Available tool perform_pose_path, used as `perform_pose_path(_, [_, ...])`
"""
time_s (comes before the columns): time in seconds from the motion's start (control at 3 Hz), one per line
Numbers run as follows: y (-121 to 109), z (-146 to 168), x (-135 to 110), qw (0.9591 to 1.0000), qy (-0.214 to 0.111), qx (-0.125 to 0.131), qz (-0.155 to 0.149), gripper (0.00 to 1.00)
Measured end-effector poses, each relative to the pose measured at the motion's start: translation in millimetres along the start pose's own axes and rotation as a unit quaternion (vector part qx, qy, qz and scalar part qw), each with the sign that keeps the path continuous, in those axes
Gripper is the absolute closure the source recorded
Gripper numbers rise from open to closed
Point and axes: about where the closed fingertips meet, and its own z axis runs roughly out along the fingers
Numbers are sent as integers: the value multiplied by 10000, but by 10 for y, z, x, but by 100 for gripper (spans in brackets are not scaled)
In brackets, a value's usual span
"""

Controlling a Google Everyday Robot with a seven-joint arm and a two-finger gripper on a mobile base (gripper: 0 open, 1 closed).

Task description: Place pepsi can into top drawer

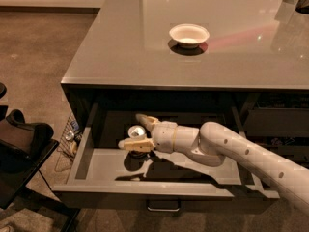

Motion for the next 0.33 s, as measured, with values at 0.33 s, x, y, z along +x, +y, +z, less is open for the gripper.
perform_pose_path(0.33, [1,2,-1,10000,0,-2,0,0])
